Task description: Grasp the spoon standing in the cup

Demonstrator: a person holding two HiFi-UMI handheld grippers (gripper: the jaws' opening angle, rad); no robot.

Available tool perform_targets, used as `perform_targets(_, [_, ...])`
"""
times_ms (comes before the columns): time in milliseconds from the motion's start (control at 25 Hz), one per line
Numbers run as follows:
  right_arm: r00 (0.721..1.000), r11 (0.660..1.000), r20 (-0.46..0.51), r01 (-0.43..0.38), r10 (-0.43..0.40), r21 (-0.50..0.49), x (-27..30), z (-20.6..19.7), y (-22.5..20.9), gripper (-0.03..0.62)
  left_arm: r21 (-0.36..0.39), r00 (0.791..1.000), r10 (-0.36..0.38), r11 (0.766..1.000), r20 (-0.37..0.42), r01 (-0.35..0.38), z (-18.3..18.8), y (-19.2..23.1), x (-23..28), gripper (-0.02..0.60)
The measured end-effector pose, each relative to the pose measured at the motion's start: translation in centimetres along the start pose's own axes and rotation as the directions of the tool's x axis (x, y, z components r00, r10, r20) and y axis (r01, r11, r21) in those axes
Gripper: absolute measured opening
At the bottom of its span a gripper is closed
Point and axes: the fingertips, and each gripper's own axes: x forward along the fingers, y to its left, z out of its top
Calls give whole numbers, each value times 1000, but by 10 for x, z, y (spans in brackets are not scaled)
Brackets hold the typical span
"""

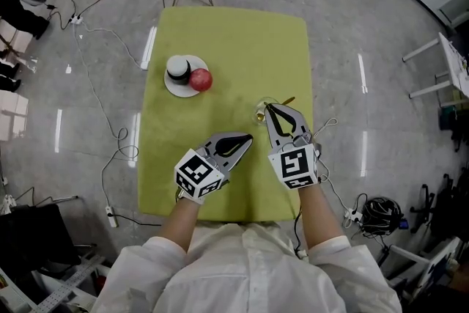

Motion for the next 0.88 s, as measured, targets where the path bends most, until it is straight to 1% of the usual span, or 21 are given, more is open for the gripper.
perform_targets(360, [997,1000,81,-7,6,13,-21,28,-6,8,18,1000,6,1000,2,-6,3,-3,1,4])
perform_targets(520, [996,998,94,-15,10,61,-32,33,-5,8,20,1000,12,1000,7,-12,5,-3,1,4])
perform_targets(880, [991,994,126,-63,51,94,-46,40,13,8,32,1000,21,999,10,-22,6,-6,-5,4])
